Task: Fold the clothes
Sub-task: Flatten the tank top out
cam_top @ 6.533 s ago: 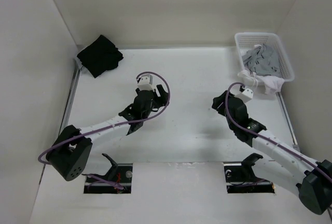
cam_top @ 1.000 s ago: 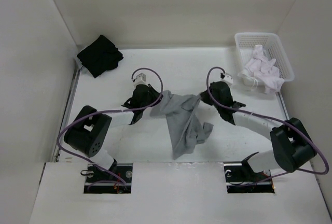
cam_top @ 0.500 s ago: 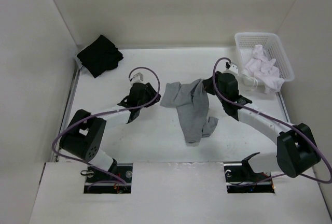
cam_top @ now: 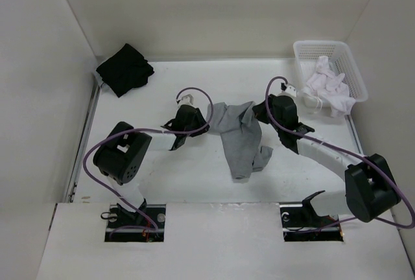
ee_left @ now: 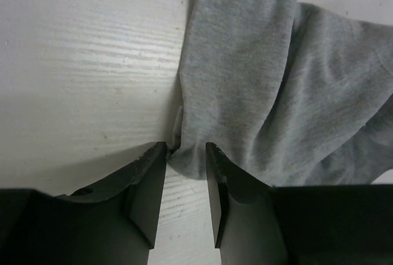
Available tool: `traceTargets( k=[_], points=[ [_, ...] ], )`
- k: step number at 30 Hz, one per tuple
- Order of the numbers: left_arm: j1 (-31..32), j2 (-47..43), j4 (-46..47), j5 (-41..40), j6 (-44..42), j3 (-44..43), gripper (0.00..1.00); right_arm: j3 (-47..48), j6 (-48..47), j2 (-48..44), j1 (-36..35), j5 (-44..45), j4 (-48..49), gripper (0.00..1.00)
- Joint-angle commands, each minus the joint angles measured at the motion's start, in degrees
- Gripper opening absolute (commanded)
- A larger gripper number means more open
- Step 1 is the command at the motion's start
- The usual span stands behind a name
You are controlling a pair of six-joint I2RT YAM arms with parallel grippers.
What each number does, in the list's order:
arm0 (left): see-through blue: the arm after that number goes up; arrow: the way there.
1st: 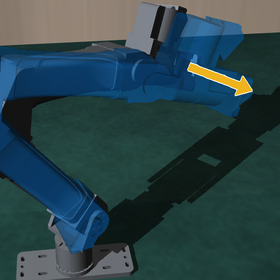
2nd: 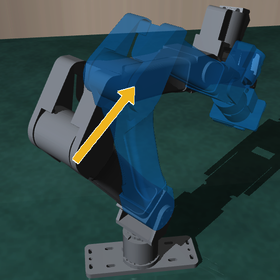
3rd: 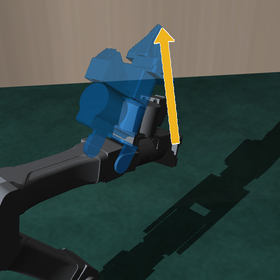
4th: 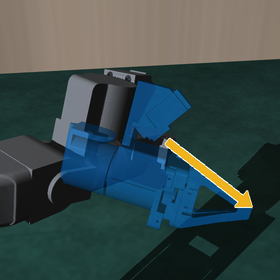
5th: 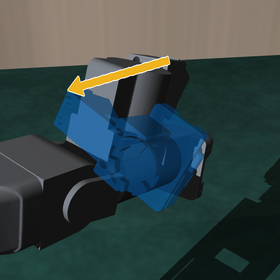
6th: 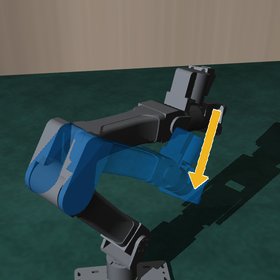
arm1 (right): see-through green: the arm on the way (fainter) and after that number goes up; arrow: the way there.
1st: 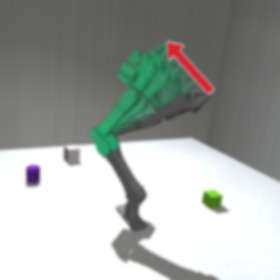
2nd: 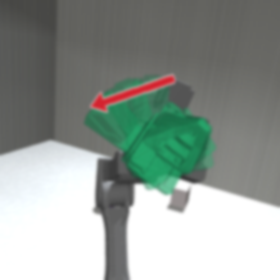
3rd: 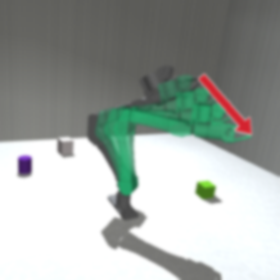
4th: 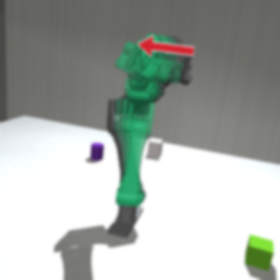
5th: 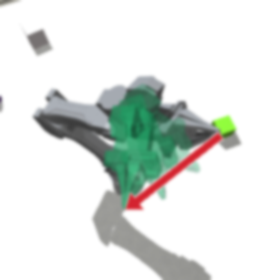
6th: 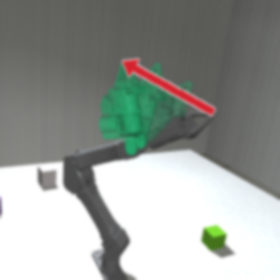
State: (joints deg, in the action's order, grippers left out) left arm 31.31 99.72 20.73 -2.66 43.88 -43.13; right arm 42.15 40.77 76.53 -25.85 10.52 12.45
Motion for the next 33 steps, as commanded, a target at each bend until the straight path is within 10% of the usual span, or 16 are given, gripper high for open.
traceTargets(
  k=[1,10,16,27,33],
  points=[
    [0.5,-0.6,1.0,-5.1,-1.8,-2.2,0.34,-0.2,0.4,-2.7,0.1,-1.2,3.9,0.01],
    [3.7,-0.8,-2.1,-12.4,-5.5,-3.1,0.35,-0.3,0.4,-2.8,0.2,-1.6,4.1,0.01],
    [3.7,-4.1,-0.6,-9.5,-3.3,-4.4,0.00,3.0,0.2,-2.4,0.4,-2.3,3.7,0.01],
    [-8.1,-33.4,-8.6,-5.5,1.6,-20.2,0.00,43.6,-6.6,-1.9,1.0,-8.1,-10.2,0.01],
    [-8.9,-51.3,-18.3,-6.7,5.0,-7.9,0.01,22.1,-6.2,-17.1,-5.5,-8.9,-8.1,0.02]
  ],
)
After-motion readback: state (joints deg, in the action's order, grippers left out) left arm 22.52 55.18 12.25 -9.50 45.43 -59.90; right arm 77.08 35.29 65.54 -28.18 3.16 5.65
